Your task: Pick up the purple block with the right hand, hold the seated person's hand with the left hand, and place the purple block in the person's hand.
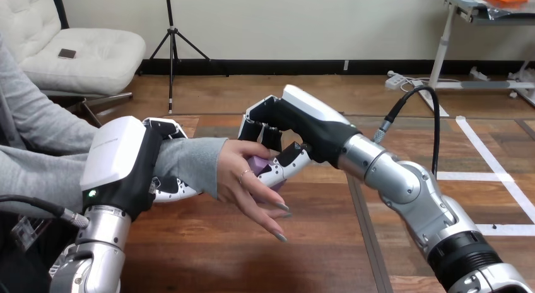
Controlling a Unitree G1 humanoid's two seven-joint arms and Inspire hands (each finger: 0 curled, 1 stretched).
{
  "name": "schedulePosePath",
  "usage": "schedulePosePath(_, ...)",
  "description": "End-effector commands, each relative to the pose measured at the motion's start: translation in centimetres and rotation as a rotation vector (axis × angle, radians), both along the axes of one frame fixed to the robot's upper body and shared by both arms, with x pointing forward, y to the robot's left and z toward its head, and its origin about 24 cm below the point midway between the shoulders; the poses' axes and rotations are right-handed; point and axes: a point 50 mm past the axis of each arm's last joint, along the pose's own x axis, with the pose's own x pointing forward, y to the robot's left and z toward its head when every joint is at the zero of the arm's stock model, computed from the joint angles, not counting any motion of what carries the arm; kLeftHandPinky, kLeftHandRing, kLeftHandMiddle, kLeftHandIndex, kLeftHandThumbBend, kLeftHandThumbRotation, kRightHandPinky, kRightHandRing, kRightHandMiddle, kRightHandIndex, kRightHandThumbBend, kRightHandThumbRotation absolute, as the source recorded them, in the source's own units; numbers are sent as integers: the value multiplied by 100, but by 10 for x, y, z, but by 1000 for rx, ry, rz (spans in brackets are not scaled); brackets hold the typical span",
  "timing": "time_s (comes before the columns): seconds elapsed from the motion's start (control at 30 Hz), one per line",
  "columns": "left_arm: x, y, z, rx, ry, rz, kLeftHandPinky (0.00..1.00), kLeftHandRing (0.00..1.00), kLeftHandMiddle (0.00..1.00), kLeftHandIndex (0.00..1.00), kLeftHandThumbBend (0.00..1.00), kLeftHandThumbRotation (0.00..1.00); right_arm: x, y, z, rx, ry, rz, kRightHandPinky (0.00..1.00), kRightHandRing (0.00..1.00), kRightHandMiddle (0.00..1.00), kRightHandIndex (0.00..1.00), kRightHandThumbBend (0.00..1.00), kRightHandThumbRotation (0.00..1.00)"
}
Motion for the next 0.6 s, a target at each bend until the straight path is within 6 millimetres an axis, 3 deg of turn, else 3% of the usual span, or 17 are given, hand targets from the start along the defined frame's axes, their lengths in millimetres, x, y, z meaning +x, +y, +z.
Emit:
schedulePosePath(0.0,16,-25,29,-47,-136,-105,26,32,37,37,75,0,10,10,55,82,-166,38,34,35,40,40,82,0)
schedulePosePath(0.57,16,-24,28,-45,-134,-111,27,32,37,37,75,0,9,7,58,59,-162,32,34,35,40,40,83,0)
